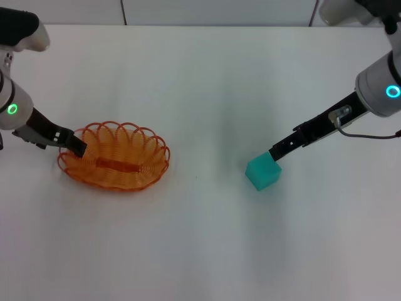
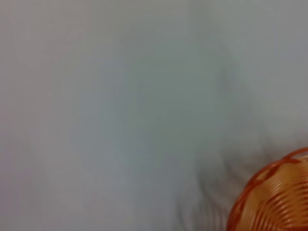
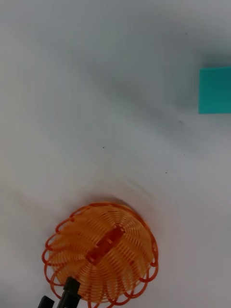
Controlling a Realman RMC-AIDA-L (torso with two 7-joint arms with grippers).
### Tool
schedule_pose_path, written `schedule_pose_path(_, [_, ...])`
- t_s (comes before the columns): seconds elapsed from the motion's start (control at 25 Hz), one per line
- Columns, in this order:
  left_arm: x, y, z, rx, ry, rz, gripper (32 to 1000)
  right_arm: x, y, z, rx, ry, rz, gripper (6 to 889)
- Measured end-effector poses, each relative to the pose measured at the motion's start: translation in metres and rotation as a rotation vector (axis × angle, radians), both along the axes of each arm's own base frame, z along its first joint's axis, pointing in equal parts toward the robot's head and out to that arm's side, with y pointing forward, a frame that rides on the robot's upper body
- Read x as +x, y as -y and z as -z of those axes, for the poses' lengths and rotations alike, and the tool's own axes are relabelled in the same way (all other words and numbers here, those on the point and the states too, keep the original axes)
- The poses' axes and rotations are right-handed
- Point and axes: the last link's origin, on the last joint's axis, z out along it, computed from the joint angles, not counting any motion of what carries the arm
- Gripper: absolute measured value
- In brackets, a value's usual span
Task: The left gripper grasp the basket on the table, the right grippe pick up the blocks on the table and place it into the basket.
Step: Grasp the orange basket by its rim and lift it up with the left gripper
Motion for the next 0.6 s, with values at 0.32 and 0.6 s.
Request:
schedule_pose_path(0.32, [-0.0023,-0.0010,0.0082,-0.014,-0.003,0.003,860,0.0003,-0.0002,-0.0001,-0.001,0.000,-0.006,862])
schedule_pose_path(0.6, [-0.0020,-0.0013,0.0095,-0.012,0.000,0.006,859,0.0003,-0.0006,-0.0001,0.001,0.000,-0.008,862])
